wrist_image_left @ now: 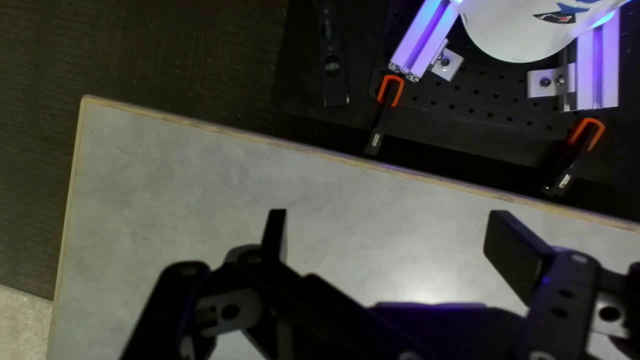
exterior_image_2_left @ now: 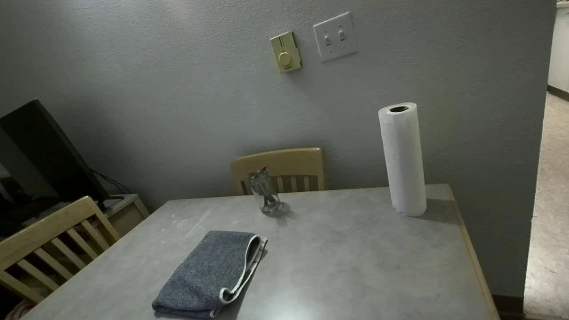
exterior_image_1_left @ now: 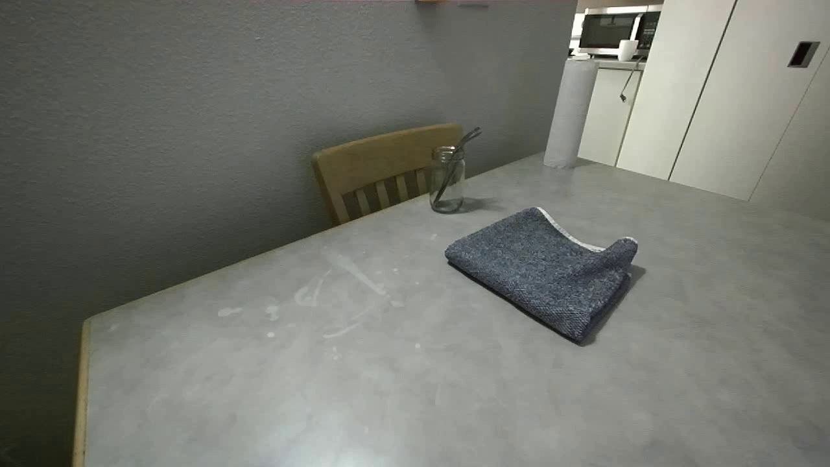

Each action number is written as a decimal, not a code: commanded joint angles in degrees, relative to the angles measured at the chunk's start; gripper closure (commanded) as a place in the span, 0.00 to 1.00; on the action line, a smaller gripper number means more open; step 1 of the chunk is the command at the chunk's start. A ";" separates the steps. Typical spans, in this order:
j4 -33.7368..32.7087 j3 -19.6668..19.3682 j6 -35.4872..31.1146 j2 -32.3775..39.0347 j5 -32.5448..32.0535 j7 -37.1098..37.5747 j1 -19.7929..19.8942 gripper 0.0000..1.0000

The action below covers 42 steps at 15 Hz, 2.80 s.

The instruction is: Unfold the towel on the table

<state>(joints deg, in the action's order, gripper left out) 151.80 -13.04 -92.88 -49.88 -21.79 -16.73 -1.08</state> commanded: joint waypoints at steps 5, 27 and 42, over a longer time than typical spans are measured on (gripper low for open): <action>-1.06 -1.68 -6.77 5.71 -1.86 -1.00 1.67 0.00; -8.49 -22.83 -36.84 32.96 25.43 -53.66 -3.68 0.00; -11.93 -9.05 -44.93 47.18 60.34 -50.32 2.20 0.00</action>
<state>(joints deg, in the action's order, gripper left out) 142.62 -24.94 -135.32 -9.81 30.41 -69.56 -0.16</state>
